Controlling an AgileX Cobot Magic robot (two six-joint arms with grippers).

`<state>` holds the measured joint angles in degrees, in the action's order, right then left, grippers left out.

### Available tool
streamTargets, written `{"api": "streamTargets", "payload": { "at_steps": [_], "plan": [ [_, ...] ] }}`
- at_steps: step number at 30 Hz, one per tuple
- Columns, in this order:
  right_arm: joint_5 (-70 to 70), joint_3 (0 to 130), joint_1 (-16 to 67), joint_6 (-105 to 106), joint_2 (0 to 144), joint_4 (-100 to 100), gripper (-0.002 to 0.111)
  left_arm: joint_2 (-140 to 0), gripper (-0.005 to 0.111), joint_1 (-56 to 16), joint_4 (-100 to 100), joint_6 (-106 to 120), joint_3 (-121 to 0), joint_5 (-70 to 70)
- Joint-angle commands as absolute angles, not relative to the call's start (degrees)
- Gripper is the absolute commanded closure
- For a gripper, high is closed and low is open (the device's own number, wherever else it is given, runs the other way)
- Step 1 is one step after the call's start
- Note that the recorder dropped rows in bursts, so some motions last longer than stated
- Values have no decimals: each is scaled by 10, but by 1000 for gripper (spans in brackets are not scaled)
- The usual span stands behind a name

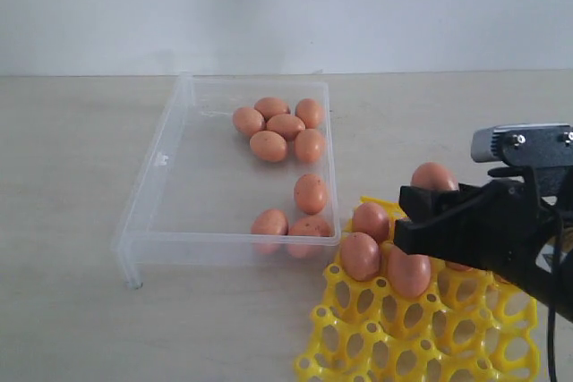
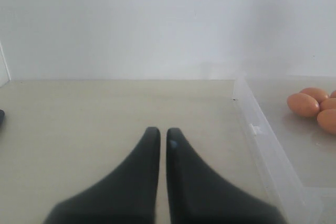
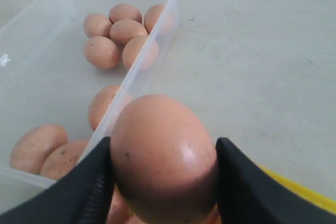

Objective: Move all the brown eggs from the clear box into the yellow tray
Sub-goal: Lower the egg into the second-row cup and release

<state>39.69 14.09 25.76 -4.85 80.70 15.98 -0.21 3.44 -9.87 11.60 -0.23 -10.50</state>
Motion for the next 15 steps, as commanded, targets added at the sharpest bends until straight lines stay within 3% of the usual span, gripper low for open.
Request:
{"api": "streamTargets", "payload": {
  "at_steps": [1, 5, 15],
  "plan": [
    [480, 62, 259, -68, 782, 162, 108, 0, 103, 34, -98, 116, 0, -102],
    [499, 3, 259, -59, 761, 155, 108, 0, 103, 34, -98, 116, 0, -102],
    [498, 0, 259, -44, 762, 83, 108, 0, 103, 34, -98, 116, 0, -102]
  ]
}}
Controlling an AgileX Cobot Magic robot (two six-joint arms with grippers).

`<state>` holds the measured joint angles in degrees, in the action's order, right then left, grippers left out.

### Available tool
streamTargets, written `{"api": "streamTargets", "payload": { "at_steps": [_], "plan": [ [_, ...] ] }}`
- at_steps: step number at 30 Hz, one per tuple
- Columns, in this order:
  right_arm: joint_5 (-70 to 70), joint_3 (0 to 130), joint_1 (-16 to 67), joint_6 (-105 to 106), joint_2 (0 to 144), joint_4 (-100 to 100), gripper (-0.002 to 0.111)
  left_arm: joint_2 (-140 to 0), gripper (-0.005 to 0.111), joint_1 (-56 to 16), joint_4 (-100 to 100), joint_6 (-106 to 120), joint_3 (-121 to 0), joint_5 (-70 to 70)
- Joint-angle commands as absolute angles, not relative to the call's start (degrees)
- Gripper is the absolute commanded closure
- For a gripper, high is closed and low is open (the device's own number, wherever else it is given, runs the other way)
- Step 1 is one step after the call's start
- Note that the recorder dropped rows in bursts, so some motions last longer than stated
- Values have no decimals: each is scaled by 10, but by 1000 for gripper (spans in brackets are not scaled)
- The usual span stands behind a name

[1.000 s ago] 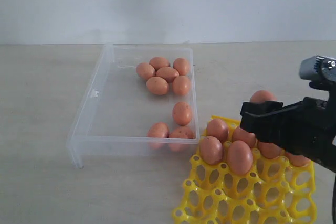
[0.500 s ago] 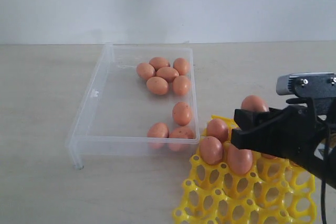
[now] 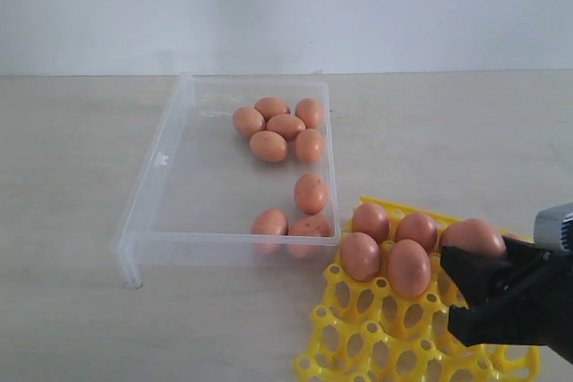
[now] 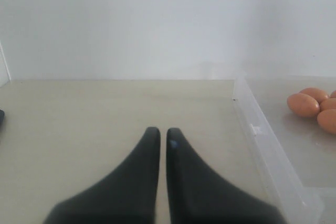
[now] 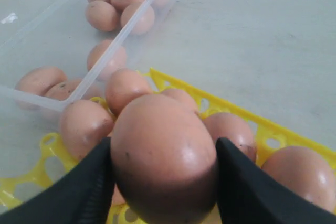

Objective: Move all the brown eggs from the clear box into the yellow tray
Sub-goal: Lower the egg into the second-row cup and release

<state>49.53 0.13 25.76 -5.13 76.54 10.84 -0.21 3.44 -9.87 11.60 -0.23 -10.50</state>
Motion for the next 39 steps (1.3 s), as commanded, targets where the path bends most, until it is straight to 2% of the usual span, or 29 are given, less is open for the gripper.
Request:
{"api": "streamTargets", "payload": {
  "at_steps": [1, 6, 13, 39],
  "plan": [
    [495, 0, 259, -43, 762, 85, 108, 0, 103, 34, -98, 116, 0, -102],
    [479, 6, 259, -22, 762, 143, 108, 0, 103, 34, -98, 116, 0, -102],
    [434, 35, 259, 0, 792, 119, 108, 0, 103, 34, -98, 116, 0, -102],
    [456, 36, 259, -9, 848, 111, 108, 0, 103, 34, -98, 116, 0, -102]
  ]
}}
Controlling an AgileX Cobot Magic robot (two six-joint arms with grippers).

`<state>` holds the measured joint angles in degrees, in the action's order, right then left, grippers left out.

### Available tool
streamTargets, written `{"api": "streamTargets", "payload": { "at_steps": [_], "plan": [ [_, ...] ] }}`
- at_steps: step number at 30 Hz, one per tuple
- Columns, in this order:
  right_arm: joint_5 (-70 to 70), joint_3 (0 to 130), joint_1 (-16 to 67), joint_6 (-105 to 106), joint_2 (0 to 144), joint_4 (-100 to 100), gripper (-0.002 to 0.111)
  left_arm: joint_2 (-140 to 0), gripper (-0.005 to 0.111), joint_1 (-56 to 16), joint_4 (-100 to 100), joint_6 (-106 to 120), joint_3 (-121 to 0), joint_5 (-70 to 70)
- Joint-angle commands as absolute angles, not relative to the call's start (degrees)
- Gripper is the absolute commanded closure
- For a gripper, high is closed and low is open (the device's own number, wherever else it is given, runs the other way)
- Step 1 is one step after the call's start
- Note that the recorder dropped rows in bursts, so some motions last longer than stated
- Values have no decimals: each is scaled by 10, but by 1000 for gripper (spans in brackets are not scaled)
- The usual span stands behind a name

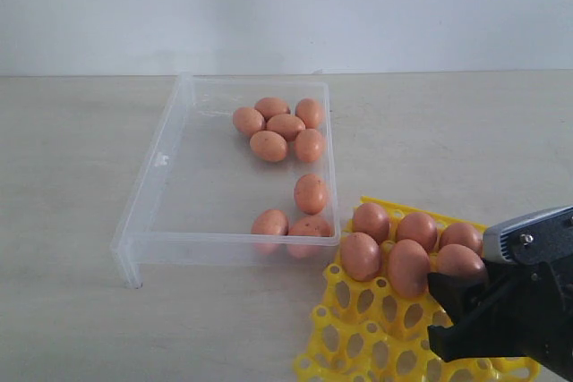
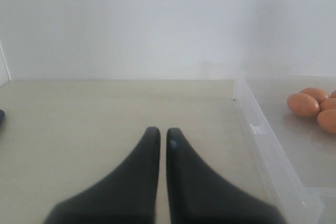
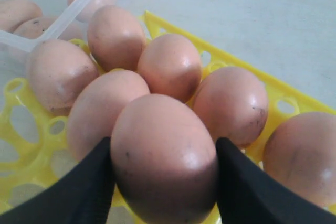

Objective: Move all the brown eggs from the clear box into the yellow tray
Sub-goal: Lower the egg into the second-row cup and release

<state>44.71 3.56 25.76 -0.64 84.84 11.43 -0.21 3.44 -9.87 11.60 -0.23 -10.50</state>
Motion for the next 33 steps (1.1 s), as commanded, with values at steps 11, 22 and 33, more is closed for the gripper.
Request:
{"api": "streamTargets", "payload": {
  "at_steps": [11, 22, 33],
  "plan": [
    [456, 36, 259, -9, 848, 110, 99, 0, 103, 34, -98, 116, 0, -102],
    [456, 36, 259, -5, 848, 111, 64, 0, 103, 34, -98, 116, 0, -102],
    [447, 36, 259, -10, 848, 106, 64, 0, 103, 34, -98, 116, 0, -102]
  ]
}}
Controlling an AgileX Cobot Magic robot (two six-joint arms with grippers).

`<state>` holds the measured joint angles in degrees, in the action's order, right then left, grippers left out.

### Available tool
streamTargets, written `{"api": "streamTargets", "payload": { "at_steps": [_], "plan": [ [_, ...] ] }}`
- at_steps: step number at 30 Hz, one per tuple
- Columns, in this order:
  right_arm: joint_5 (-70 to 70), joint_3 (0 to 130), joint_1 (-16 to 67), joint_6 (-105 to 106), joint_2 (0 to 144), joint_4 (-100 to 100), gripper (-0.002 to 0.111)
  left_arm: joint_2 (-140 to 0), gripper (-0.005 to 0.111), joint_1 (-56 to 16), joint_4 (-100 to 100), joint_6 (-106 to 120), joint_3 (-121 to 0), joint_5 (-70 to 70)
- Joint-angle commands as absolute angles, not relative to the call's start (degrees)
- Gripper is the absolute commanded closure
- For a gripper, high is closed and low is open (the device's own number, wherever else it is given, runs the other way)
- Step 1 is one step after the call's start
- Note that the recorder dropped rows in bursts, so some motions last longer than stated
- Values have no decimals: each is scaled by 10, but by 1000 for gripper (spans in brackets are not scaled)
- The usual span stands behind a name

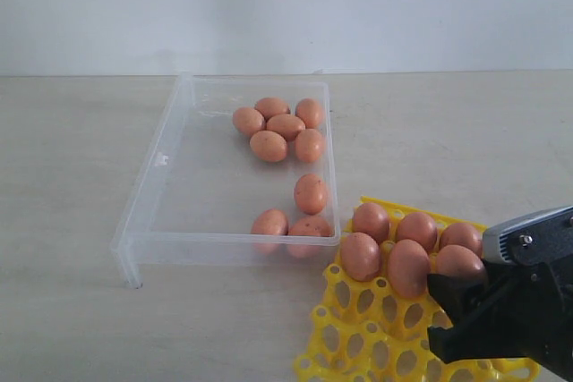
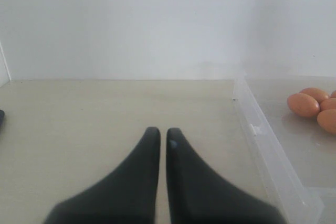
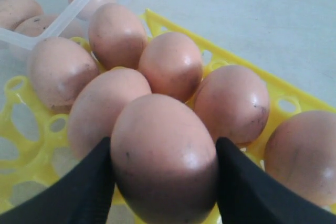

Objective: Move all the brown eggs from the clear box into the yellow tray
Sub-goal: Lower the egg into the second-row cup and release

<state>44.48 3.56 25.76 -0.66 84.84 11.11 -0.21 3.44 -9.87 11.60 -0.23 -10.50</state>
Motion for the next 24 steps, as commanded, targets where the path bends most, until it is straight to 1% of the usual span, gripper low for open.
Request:
{"api": "streamTargets", "payload": {
  "at_steps": [1, 2, 5, 6, 15, 17, 21, 24],
  "plan": [
    [447, 36, 259, -11, 848, 100, 63, 0, 103, 34, -98, 116, 0, -102],
    [447, 36, 259, -12, 848, 96, 61, 0, 103, 34, -98, 116, 0, -102],
    [447, 36, 259, -13, 848, 98, 42, 0, 103, 34, -98, 116, 0, -102],
    [447, 36, 259, -6, 848, 98, 39, 0, 103, 34, -98, 116, 0, -102],
    [454, 36, 259, -5, 848, 99, 38, 0, 103, 34, -98, 116, 0, -102],
    [476, 36, 259, 0, 845, 99, 38, 0, 103, 34, -98, 116, 0, -102],
    [578, 36, 259, 18, 822, 97, 38, 0, 103, 34, -98, 116, 0, -102],
    [700, 37, 259, 42, 784, 125, 38, 0, 103, 34, -98, 116, 0, -102]
  ]
}}
